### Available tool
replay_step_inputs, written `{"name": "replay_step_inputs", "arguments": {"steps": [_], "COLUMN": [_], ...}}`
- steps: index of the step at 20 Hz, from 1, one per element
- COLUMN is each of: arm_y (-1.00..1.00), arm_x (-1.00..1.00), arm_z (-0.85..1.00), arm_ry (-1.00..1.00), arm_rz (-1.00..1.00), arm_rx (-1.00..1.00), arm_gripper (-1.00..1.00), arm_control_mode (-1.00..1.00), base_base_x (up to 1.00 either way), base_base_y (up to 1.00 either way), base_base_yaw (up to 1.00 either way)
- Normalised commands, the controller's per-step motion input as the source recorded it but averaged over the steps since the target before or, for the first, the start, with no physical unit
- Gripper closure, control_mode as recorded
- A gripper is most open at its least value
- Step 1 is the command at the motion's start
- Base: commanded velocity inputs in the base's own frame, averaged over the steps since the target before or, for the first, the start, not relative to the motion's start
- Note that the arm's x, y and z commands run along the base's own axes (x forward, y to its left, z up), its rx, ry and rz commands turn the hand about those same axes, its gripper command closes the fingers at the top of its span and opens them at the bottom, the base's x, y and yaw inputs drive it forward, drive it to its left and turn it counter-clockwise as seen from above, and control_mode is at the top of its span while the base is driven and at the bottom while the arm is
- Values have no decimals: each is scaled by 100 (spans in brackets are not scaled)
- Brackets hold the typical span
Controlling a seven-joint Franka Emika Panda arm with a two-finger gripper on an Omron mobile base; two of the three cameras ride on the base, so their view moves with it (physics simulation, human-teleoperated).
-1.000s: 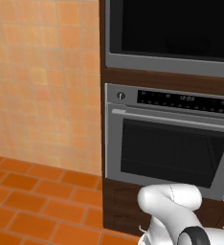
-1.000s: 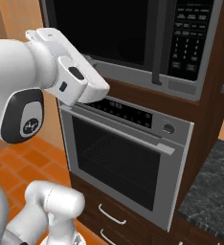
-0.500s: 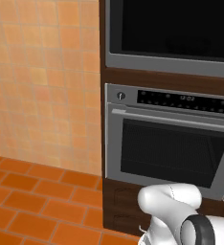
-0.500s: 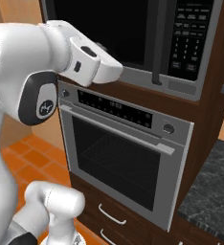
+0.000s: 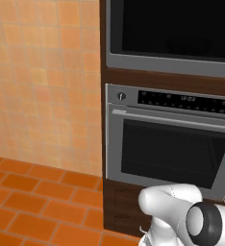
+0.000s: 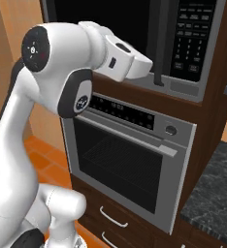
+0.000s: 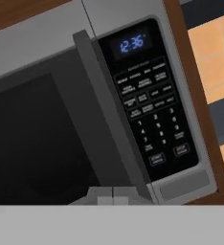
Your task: Pick the eggplant from the sink and place it in the bowl. Then pick the bowl and place it in the microwave. Then close the microwave door and press the start button.
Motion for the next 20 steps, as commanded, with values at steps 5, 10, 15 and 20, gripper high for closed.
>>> {"name": "replay_step_inputs", "arguments": {"steps": [5,10,15,20], "arm_y": [-45,-48,-24,0], "arm_x": [5,10,-1,0], "arm_z": [0,-8,-12,-31], "arm_ry": [-1,0,0,3], "arm_rz": [0,0,0,0], "arm_rx": [0,0,0,-4], "arm_gripper": [100,100,100,100], "arm_control_mode": [-100,-100,-100,-100], "base_base_x": [0,0,0,0], "base_base_y": [0,0,0,0], "base_base_yaw": [0,0,0,0]}}
